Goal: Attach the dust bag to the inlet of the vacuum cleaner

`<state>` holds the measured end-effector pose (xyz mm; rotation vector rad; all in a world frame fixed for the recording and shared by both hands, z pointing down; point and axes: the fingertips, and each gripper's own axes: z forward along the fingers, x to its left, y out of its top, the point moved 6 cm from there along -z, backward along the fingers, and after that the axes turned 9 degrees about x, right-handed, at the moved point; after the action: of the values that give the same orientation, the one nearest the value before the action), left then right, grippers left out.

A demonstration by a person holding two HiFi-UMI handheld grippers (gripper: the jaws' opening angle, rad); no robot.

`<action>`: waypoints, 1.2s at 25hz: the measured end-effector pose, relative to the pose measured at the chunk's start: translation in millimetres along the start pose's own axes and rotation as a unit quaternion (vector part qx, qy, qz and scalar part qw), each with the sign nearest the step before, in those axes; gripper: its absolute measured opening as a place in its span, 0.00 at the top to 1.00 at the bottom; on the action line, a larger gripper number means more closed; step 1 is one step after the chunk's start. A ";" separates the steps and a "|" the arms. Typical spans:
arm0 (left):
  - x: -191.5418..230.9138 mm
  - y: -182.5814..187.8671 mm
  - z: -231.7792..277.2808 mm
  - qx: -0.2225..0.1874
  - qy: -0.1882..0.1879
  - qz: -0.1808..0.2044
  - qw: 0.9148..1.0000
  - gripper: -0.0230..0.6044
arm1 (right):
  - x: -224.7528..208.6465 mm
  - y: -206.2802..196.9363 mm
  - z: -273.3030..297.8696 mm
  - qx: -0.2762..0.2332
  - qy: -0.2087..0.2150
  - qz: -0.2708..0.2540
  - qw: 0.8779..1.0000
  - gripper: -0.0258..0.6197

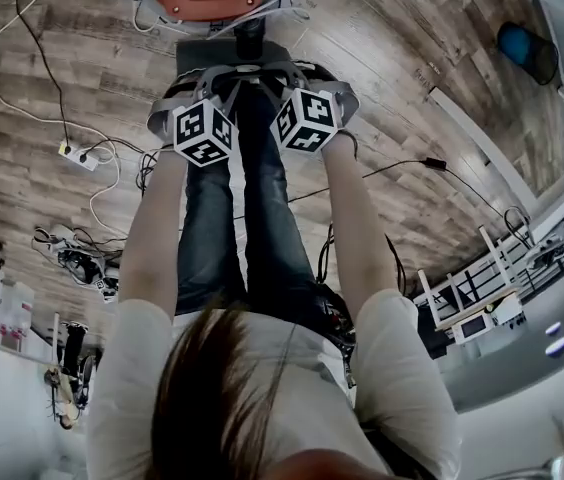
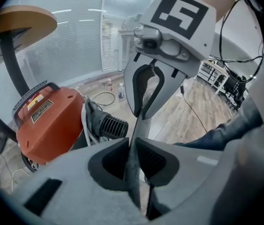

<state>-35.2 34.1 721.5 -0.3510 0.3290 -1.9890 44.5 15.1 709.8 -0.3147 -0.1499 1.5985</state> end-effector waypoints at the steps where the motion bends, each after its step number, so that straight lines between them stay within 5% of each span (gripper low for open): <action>1: 1.7 0.1 1.9 0.000 0.000 -0.001 1.000 0.89 | -1.9 -0.6 1.5 0.000 -0.001 -0.001 1.000 0.90; 30: 25.6 11.2 12.0 0.001 0.021 -0.003 1.000 0.89 | -28.4 -3.2 6.1 0.006 -0.017 -0.024 1.000 0.91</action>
<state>-31.9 5.3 730.9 -0.3094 0.3523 -2.0041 46.6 -12.4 719.7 -0.2722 -0.1730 1.5566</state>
